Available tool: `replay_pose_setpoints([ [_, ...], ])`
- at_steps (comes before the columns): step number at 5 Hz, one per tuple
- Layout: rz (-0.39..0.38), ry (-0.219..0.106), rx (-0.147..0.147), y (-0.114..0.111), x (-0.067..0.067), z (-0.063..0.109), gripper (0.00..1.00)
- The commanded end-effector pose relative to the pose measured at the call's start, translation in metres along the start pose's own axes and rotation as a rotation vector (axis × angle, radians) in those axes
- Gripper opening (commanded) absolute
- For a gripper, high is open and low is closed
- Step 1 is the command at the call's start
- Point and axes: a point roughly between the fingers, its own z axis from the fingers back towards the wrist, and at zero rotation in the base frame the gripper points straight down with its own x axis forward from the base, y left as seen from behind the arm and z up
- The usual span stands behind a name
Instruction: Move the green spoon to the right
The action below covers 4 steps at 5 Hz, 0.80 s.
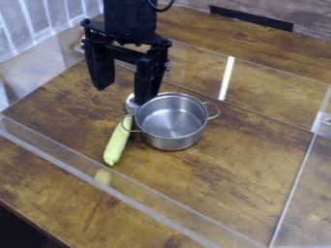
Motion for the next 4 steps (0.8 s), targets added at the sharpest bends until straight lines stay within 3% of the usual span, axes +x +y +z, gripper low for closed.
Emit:
replay_pose_setpoints([
  [1, -0.009, -0.016, 0.018, 0.012, 0.011, -0.011, 1.0],
  [2, 0.001, -0.051, 0.046, 0.032, 0.029, -0.021, 1.0],
  [3, 0.053, -0.102, 0.072, 0.044, 0.043, -0.019, 1.0],
  [4, 0.092, -0.131, 0.086, 0.052, 0.054, -0.019, 1.0],
])
